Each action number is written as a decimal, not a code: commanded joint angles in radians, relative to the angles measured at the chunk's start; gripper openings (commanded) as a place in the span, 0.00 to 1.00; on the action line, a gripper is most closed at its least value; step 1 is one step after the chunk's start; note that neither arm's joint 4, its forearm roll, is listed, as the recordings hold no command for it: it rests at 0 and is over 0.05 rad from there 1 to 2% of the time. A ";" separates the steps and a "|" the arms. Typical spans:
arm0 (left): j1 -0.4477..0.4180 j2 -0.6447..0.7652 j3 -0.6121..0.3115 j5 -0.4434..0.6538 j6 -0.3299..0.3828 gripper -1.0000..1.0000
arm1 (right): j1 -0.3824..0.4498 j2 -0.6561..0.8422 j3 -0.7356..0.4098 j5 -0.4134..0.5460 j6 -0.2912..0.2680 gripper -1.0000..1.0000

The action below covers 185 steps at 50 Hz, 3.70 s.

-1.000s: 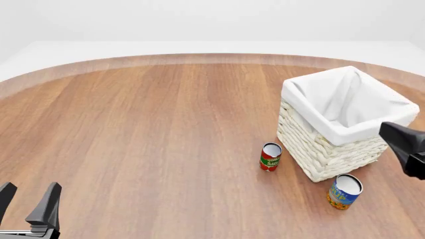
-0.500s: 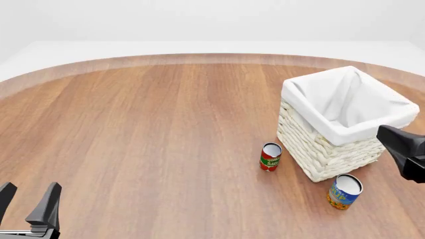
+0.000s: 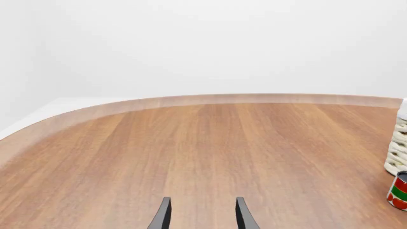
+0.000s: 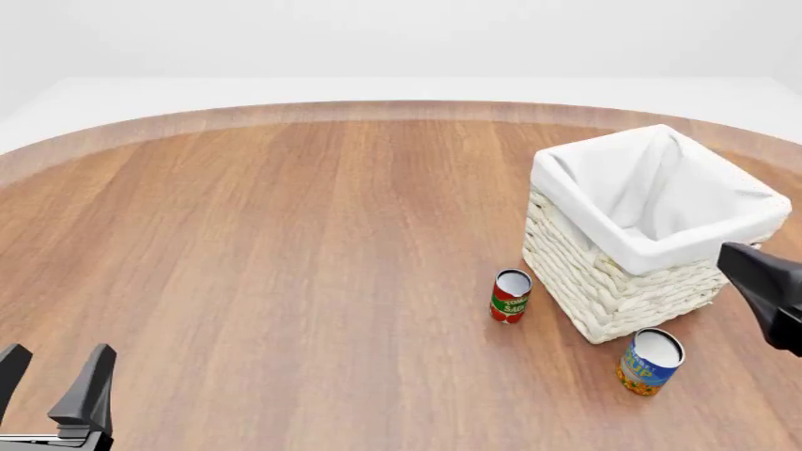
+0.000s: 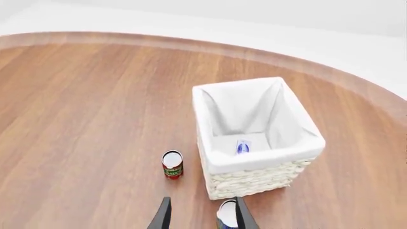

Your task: Pick up the alphabet soup and the cream cheese box, and put them in the basket.

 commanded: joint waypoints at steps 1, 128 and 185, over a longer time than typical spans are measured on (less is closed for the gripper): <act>0.000 0.000 0.000 0.000 0.000 1.00 | -0.001 -0.029 0.014 0.029 -0.009 1.00; 0.000 0.000 0.000 0.000 0.000 1.00 | -0.149 -0.002 0.594 -0.368 -0.054 1.00; 0.000 0.000 0.000 0.000 0.000 1.00 | -0.219 0.353 0.683 -0.762 -0.076 1.00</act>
